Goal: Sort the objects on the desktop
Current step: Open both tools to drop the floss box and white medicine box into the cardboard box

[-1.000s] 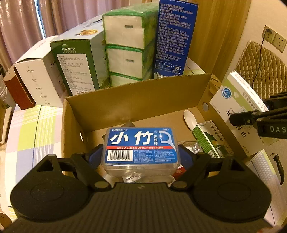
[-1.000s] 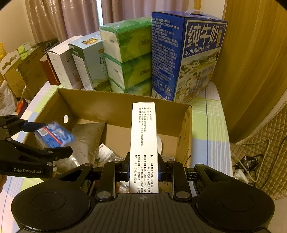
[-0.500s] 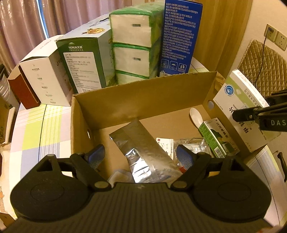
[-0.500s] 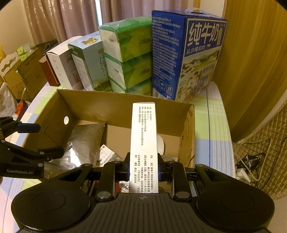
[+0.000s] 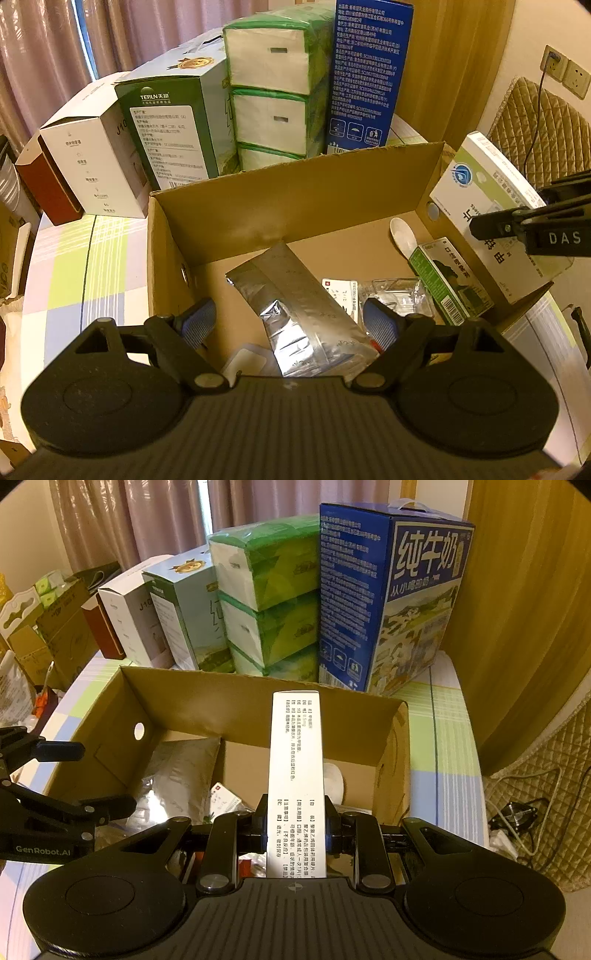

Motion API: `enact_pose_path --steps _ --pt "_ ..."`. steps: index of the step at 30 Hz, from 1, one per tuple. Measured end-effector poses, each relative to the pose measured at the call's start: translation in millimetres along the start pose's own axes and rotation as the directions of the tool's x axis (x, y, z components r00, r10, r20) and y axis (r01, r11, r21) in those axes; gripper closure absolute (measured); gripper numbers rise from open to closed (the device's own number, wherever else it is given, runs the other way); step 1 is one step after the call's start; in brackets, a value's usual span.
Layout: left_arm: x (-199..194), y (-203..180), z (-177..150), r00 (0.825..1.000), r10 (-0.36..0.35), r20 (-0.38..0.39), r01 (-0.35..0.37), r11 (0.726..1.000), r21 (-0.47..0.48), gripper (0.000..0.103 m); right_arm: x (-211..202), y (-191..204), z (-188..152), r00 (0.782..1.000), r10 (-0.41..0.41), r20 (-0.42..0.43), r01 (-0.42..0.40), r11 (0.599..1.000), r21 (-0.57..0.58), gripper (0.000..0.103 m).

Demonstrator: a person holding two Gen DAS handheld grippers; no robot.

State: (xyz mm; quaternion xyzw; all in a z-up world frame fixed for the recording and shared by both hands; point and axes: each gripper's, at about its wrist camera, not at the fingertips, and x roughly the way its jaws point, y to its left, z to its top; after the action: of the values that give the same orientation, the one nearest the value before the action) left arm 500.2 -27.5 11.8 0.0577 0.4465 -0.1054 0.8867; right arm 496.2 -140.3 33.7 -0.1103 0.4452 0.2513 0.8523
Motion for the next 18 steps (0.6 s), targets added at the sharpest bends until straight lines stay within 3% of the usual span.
enact_pose_path --steps 7,8,9,10,18 --pt "0 1 0 1.0 -0.001 0.001 0.001 1.0 0.0 0.019 5 -3 5 0.999 0.045 0.026 -0.047 0.997 0.056 0.077" --pt "0 1 0 1.0 -0.002 0.001 0.002 1.0 -0.002 0.019 4 -5 5 0.998 0.058 0.034 -0.06 0.996 0.072 0.071" --pt "0 2 0 1.0 -0.004 0.0 0.004 1.0 -0.003 0.019 3 -6 5 0.997 0.063 0.043 -0.066 0.994 0.082 0.05" --pt "0 3 -1 1.0 -0.006 0.0 0.006 1.0 -0.005 0.019 1 -6 5 0.996 0.06 0.059 -0.065 0.994 0.088 0.037" --pt "-6 3 -9 1.0 -0.014 0.001 0.014 1.0 -0.011 0.017 -14 -12 -3 0.996 0.041 0.078 -0.049 0.994 0.098 0.035"
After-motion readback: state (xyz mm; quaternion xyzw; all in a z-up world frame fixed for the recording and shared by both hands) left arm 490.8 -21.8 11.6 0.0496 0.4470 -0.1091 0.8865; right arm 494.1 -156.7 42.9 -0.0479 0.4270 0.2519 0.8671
